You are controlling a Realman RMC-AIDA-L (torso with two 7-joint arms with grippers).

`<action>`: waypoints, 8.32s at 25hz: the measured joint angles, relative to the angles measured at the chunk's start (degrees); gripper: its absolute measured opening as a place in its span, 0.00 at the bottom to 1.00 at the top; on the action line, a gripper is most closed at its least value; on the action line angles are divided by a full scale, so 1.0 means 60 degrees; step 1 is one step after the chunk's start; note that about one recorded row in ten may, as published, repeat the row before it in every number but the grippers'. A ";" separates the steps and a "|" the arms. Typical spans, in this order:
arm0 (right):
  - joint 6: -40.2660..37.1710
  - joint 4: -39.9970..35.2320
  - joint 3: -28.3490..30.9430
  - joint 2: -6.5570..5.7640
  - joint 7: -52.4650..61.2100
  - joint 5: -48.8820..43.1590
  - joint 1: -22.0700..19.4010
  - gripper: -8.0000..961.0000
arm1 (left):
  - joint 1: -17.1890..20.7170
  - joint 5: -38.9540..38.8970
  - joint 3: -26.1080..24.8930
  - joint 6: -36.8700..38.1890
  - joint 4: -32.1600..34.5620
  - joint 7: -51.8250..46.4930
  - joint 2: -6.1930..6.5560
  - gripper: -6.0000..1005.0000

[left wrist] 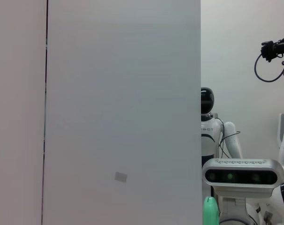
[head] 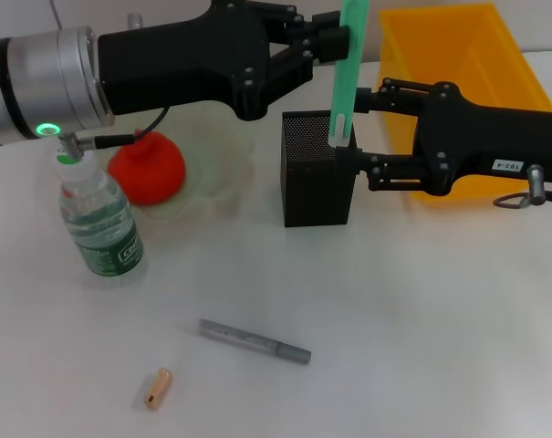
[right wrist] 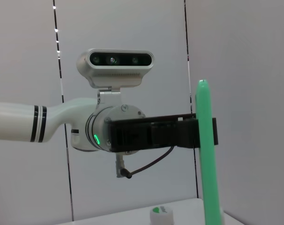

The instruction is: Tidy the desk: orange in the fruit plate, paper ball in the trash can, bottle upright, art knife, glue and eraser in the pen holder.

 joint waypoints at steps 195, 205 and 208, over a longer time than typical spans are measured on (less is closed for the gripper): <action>0.6232 -0.6782 -0.7251 -0.0044 -0.0053 -1.1466 0.0492 0.21 | 0.0837 -0.0628 -0.0629 -0.0289 -0.0987 0.0456 0.0153 0.33; 0.6429 -0.6849 -0.7398 -0.0033 -0.0921 -1.1484 0.0441 0.22 | 0.0870 -0.0655 -0.0629 -0.0322 -0.0980 0.0595 0.0105 0.33; 0.6475 -0.6819 -0.7402 -0.0030 -0.1184 -1.1484 0.0454 0.22 | 0.0908 -0.0727 -0.0629 -0.0293 -0.0980 0.0666 0.0090 0.33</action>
